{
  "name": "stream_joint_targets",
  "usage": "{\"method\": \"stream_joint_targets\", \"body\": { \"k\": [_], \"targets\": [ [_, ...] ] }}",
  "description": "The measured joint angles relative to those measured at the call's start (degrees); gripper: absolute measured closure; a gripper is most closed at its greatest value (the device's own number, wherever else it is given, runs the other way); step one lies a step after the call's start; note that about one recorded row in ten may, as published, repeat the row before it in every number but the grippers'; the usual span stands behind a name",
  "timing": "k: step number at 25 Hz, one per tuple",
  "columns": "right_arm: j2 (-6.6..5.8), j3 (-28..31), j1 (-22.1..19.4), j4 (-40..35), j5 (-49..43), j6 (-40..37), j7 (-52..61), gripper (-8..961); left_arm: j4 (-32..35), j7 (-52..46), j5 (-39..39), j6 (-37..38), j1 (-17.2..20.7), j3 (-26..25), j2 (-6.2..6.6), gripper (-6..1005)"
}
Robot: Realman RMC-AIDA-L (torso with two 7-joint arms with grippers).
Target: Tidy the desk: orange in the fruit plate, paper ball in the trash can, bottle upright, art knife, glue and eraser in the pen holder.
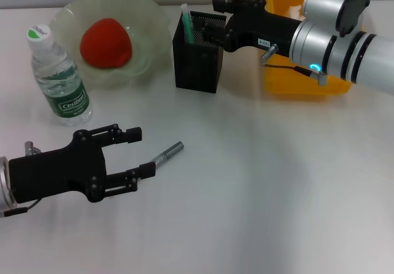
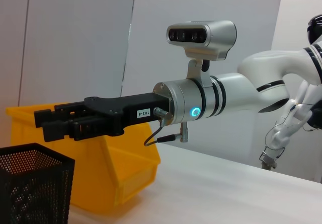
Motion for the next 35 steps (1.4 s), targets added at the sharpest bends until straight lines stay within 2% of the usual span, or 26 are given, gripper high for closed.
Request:
{"method": "stream_joint_targets", "body": {
  "k": [4, 10, 15, 18, 22, 23, 25, 27, 30, 35],
  "targets": [
    [0.0, 0.2, -0.4, -0.3, 0.1, 0.0, 0.0, 331, 0.0, -0.1, 0.0, 0.0, 0.0, 0.0, 0.04, 291],
    [-0.03, 0.2, -1.0, -0.7, 0.3, -1.9, 1.1, 331, 0.0, -0.2, 0.0, 0.0, 0.0, 0.0, 0.15, 291],
    [-0.51, -0.3, -1.6, -1.0, -0.9, -8.1, 3.8, 332, 0.0, -0.2, 0.0, 0.0, 0.4, -0.5, 0.47, 291],
    [-0.97, -0.3, -2.2, -2.5, -6.1, -13.4, 6.1, 332, 0.1, -0.5, 0.0, 0.0, 0.7, -0.6, 0.81, 292],
    [-1.06, -0.3, -2.4, -6.8, -18.9, -18.2, 11.5, 336, 0.2, -0.8, 0.0, 0.0, 0.9, -0.6, 1.14, 292],
    [-1.05, -0.3, -2.2, -7.7, -22.3, -19.1, 12.8, 338, 0.2, -0.8, 0.0, 0.0, 0.9, -0.6, 1.14, 292],
    [-0.83, -0.4, -1.4, -9.1, -28.5, -20.1, 15.4, 342, 0.2, -1.1, 0.1, 0.0, 1.9, -0.6, 2.13, 292],
    [-0.5, -0.6, -0.1, -9.9, -34.3, -20.5, 17.8, 342, 0.3, -1.2, 0.0, -0.1, 2.1, -0.6, 2.26, 292],
    [-0.2, -2.3, 2.1, -10.2, -39.5, -20.3, 20.1, 341, 0.5, -1.5, 0.0, -0.1, 2.4, -0.6, 2.55, 291],
    [-0.05, -8.1, 5.3, -9.8, -41.5, -18.0, 22.5, 340, 0.5, -1.9, 0.3, -0.1, 2.9, -0.6, 3.49, 292]
  ]
}}
